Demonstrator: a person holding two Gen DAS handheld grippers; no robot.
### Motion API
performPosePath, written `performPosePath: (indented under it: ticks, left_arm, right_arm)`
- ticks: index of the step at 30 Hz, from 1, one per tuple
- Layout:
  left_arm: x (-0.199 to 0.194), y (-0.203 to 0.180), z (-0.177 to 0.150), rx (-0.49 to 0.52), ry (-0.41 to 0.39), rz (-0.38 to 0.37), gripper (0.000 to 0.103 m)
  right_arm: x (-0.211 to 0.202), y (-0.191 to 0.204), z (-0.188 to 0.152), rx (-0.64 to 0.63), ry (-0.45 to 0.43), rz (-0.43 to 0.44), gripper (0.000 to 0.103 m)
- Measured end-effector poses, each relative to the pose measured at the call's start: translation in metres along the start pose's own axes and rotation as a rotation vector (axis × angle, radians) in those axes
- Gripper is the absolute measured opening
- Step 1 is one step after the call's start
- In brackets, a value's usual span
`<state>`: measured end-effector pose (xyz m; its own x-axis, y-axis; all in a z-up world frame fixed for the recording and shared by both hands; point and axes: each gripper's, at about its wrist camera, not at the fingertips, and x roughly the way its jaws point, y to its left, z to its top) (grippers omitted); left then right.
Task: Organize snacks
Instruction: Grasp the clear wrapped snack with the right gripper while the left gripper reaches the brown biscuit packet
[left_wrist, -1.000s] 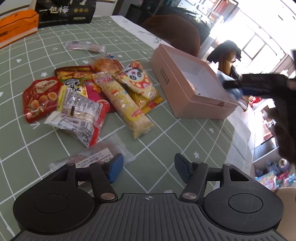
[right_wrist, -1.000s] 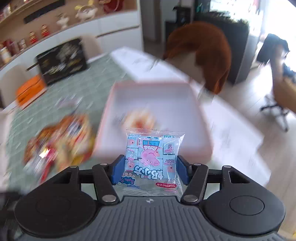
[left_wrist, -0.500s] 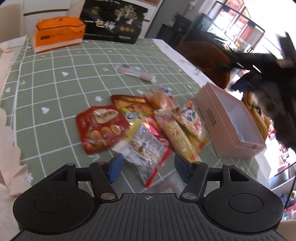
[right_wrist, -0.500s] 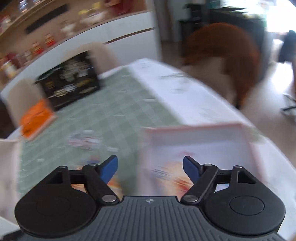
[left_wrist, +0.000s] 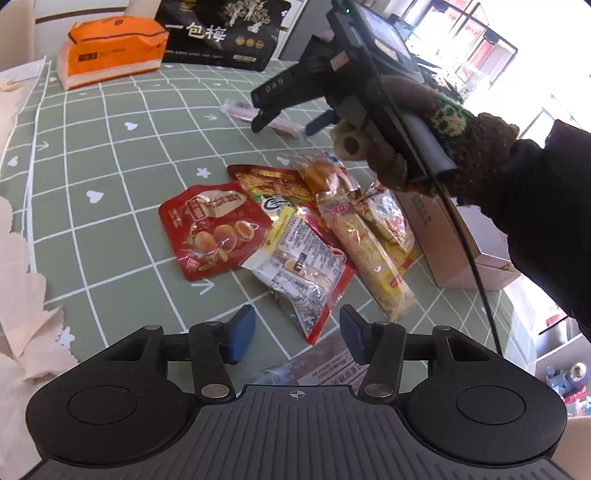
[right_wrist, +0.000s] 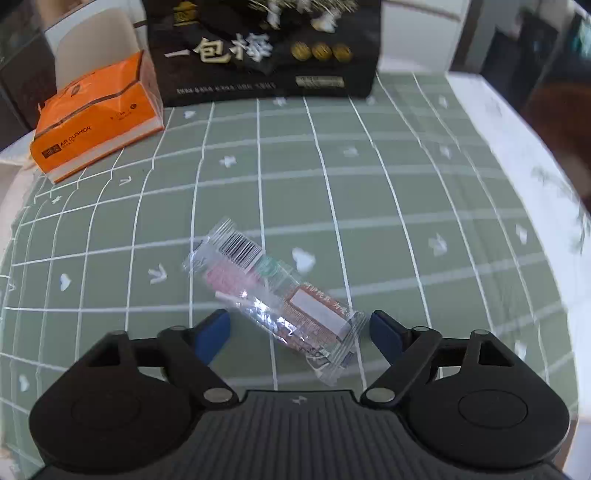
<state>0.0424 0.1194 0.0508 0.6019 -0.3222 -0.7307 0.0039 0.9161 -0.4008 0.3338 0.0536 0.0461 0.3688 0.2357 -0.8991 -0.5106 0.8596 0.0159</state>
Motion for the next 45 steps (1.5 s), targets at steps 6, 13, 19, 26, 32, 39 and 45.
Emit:
performPosePath:
  ticks: [6, 13, 19, 26, 32, 39, 45]
  left_arm:
    - [-0.002, 0.001, -0.003, 0.001, 0.0, 0.015, 0.056]
    - [-0.007, 0.003, -0.007, -0.014, 0.003, 0.022, 0.056]
    - [-0.004, 0.003, -0.002, -0.011, -0.016, 0.002, 0.056]
    - [0.001, 0.013, 0.002, -0.04, -0.009, -0.019, 0.056]
    - [0.002, 0.009, -0.003, -0.024, -0.001, 0.006, 0.056]
    - [0.004, -0.02, -0.014, 0.09, 0.047, 0.039, 0.056]
    - [0.006, -0.034, -0.013, 0.073, 0.023, 0.061, 0.056]
  right_arm:
    - [-0.019, 0.003, 0.006, 0.027, 0.021, 0.067, 0.0]
    - [-0.049, -0.005, -0.013, 0.001, -0.002, 0.12, 0.016]
    - [-0.035, 0.008, 0.001, -0.112, -0.126, -0.016, 0.077]
    - [0.01, -0.007, 0.029, 0.1, -0.066, 0.031, 0.073]
    - [-0.02, 0.008, 0.011, 0.036, -0.01, 0.078, 0.037]
    - [-0.118, -0.011, -0.083, 0.142, -0.035, 0.177, 0.037]
    - [-0.181, -0.01, -0.192, 0.161, -0.06, 0.166, 0.037]
